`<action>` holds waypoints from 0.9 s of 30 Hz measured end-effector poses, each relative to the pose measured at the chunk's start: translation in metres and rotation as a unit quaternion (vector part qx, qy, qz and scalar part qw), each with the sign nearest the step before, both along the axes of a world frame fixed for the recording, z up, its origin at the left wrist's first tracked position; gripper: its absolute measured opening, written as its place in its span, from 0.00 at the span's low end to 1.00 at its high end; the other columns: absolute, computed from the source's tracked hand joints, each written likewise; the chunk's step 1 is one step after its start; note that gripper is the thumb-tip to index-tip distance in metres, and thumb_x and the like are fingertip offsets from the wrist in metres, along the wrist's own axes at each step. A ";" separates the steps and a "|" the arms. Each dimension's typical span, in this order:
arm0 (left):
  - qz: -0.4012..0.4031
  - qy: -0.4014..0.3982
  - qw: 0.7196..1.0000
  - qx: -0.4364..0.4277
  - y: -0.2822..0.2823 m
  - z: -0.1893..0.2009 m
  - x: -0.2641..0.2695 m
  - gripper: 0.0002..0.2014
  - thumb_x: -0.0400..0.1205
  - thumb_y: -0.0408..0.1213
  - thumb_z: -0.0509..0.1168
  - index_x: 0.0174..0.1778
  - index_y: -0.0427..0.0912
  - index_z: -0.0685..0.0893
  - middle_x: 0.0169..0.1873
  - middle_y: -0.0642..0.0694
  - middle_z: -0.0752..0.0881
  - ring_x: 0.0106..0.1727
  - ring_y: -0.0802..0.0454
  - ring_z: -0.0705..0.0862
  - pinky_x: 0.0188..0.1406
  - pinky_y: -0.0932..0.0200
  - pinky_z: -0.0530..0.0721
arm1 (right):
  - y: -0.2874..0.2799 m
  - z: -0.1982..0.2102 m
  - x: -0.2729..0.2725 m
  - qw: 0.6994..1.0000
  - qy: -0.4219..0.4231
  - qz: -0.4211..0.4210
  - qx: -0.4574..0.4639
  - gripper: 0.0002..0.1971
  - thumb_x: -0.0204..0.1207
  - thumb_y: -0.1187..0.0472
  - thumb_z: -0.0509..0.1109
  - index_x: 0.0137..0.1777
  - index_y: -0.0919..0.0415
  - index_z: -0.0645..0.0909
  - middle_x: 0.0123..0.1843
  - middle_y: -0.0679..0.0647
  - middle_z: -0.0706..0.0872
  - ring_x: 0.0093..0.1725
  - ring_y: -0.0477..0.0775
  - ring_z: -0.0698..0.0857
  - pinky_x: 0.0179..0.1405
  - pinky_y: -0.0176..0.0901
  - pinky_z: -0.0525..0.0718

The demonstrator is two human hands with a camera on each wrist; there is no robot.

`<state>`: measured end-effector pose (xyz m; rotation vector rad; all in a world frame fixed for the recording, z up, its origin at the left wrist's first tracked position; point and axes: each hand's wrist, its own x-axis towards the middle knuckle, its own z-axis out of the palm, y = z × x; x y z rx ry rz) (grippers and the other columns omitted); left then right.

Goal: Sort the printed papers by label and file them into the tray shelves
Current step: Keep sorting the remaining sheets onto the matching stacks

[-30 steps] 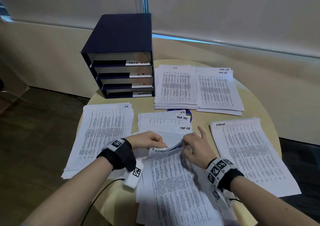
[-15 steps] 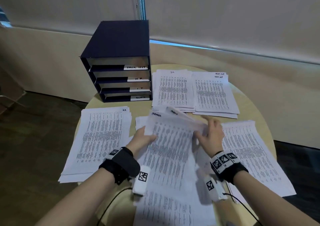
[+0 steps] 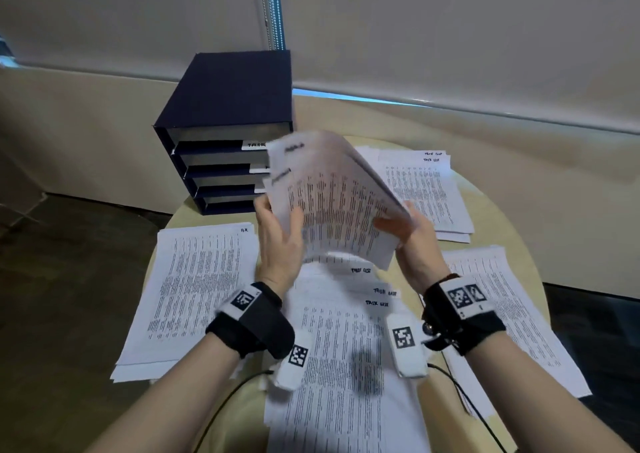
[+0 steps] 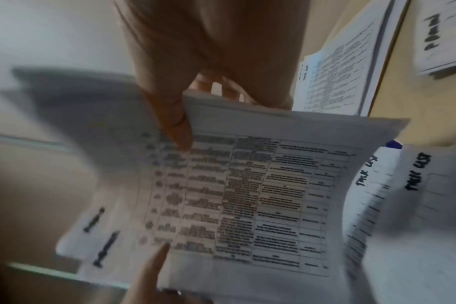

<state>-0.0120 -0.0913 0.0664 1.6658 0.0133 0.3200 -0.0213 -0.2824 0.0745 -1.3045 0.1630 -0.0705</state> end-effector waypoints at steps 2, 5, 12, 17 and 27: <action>0.019 -0.020 0.999 0.038 -0.001 -0.013 0.001 0.16 0.82 0.35 0.60 0.58 0.57 0.62 0.59 0.54 0.74 0.62 0.61 0.75 0.65 0.61 0.75 | 0.008 -0.007 -0.003 1.000 0.017 -0.012 0.006 0.17 0.57 0.63 0.76 0.46 0.56 0.77 0.53 0.59 0.86 0.57 0.66 0.83 0.60 0.67 0.79; 0.019 0.023 0.999 0.029 0.000 -0.035 0.009 0.17 0.83 0.36 0.60 0.60 0.57 0.61 0.65 0.42 0.77 0.66 0.46 0.78 0.68 0.46 0.78 | 0.015 -0.023 0.002 0.996 0.068 -0.040 0.036 0.25 0.56 0.59 0.78 0.54 0.58 0.74 0.52 0.56 0.86 0.54 0.61 0.84 0.61 0.72 0.77; 0.049 0.173 0.979 -0.091 0.000 -0.076 0.031 0.18 0.80 0.42 0.64 0.62 0.57 0.67 0.51 0.62 0.82 0.53 0.57 0.82 0.58 0.55 0.78 | 0.027 -0.060 0.034 0.989 0.140 -0.038 -0.007 0.50 0.50 0.47 0.82 0.72 0.61 0.65 0.67 0.56 0.79 0.66 0.56 0.78 0.70 0.60 0.71; 0.051 0.233 0.966 -0.094 0.002 -0.091 0.046 0.25 0.76 0.46 0.63 0.70 0.60 0.69 0.64 0.57 0.81 0.68 0.48 0.77 0.76 0.39 0.69 | 0.032 -0.083 0.044 0.980 0.187 -0.036 -0.063 0.09 0.76 0.64 0.65 0.55 0.59 0.74 0.45 0.51 0.81 0.43 0.47 0.81 0.42 0.38 0.80; -0.151 0.102 0.932 0.313 -0.002 -0.086 0.004 0.10 0.83 0.40 0.60 0.60 0.54 0.73 0.54 0.59 0.73 0.51 0.62 0.76 0.52 0.62 0.79 | -0.103 -0.042 0.030 0.923 0.155 -0.310 -0.169 0.09 0.71 0.63 0.63 0.50 0.64 0.76 0.43 0.57 0.78 0.44 0.55 0.76 0.43 0.44 0.73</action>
